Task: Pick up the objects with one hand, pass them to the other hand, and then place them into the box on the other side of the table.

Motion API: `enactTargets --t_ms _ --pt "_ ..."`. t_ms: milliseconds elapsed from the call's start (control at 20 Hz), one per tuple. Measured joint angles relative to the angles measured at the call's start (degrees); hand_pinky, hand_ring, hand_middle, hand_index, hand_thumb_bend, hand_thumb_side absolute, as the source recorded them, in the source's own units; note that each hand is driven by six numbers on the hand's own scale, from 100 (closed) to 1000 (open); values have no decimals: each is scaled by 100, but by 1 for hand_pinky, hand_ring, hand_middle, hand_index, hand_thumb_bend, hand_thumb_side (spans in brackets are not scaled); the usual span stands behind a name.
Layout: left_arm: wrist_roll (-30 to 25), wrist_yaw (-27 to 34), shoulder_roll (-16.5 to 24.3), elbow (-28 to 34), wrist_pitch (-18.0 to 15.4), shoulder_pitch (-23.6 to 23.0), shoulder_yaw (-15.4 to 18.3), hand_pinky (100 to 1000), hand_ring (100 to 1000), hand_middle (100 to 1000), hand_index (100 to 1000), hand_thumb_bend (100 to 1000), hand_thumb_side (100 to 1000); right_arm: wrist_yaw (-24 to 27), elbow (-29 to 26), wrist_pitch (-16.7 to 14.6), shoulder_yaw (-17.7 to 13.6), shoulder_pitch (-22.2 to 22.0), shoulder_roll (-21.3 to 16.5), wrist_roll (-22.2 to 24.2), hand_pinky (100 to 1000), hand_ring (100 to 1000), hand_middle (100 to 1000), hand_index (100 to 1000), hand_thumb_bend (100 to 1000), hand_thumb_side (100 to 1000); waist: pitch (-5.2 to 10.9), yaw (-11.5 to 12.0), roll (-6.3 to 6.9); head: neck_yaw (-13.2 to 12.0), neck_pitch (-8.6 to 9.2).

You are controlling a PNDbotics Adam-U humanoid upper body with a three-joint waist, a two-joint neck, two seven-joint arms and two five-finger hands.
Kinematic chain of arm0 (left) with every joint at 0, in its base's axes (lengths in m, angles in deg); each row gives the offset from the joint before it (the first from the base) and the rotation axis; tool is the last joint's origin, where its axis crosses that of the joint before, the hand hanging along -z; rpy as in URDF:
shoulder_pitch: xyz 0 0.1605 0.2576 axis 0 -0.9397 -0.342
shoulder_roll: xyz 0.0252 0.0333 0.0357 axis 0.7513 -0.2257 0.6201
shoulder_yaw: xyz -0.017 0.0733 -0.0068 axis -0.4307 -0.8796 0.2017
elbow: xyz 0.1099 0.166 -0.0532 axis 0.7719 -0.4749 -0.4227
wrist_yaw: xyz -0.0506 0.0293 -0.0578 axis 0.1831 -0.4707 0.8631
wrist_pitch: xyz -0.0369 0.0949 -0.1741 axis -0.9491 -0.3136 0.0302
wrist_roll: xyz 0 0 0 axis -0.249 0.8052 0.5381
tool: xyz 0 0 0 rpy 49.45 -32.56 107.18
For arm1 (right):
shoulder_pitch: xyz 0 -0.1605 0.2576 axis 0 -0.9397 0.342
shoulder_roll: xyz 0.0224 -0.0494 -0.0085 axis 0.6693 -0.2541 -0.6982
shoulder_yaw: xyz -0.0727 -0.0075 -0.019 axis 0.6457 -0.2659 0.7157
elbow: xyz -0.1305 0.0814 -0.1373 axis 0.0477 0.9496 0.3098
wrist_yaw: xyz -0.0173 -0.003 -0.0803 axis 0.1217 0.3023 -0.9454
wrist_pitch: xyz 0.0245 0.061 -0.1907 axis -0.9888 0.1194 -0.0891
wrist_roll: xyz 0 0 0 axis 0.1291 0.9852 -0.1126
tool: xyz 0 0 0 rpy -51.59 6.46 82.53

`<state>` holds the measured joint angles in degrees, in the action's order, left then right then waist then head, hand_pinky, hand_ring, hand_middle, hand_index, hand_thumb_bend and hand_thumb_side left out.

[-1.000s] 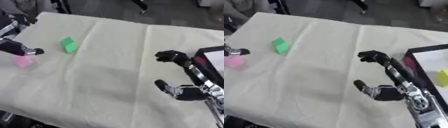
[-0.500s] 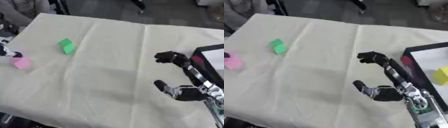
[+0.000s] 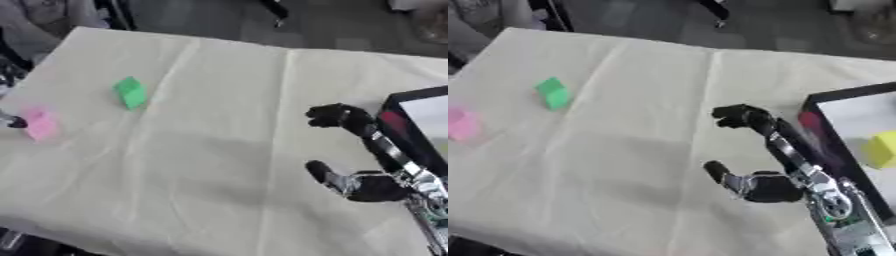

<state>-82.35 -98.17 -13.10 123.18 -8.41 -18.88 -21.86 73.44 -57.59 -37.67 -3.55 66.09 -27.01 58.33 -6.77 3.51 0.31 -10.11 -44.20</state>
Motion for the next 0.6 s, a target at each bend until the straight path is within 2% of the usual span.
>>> enactTargets --t_ms 250,600 --pt "67 -38 -41 -377 52 68 2 860 704 697 837 664 390 1 0 1 0 1 0 1 820 785 791 876 358 447 0 -4 0 5 0" --pt "-58 309 -151 -683 -16 110 3 855 692 684 826 671 424 1 0 2 0 3 0 2 820 785 791 876 356 447 0 -7 0 25 0"
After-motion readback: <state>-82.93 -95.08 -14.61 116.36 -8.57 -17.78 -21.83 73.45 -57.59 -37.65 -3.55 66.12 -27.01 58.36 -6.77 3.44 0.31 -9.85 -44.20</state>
